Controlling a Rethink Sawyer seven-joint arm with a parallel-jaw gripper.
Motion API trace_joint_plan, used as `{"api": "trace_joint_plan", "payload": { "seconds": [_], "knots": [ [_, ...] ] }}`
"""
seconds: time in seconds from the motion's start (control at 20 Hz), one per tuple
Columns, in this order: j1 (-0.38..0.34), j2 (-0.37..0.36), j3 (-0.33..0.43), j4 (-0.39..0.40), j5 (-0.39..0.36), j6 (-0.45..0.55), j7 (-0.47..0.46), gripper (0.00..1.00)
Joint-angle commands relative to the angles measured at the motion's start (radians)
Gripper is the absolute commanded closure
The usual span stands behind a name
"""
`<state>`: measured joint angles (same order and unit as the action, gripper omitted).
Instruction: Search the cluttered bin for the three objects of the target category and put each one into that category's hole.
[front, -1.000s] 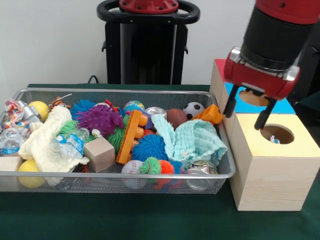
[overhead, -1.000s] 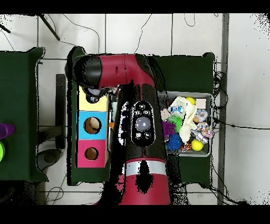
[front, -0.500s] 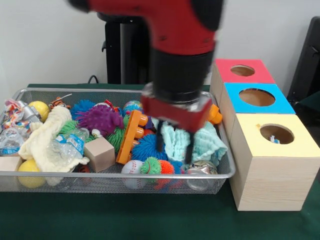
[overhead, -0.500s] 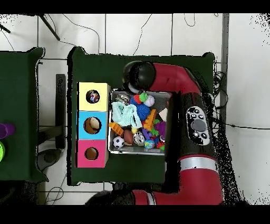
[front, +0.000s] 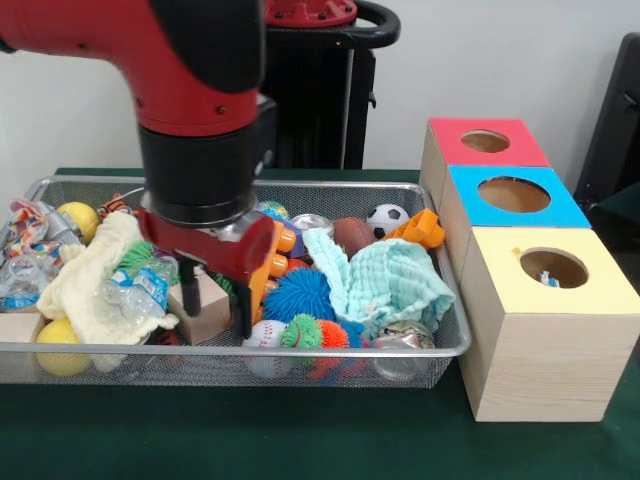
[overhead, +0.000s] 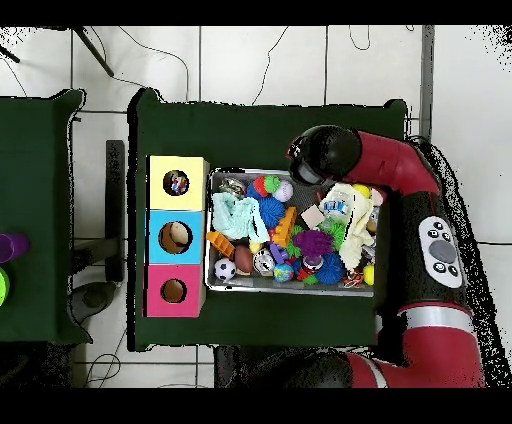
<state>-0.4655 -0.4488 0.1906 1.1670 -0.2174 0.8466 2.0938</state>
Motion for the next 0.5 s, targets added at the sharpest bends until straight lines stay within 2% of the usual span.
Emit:
{"api": "trace_joint_plan", "payload": {
  "seconds": [0.05, 0.5],
  "knots": [
    [-0.013, -0.032, 0.128, 0.067, -0.027, 0.159, -0.303, 0.00],
    [-0.026, -0.107, 0.140, 0.101, -0.017, 0.224, -0.293, 0.00]
  ]
}}
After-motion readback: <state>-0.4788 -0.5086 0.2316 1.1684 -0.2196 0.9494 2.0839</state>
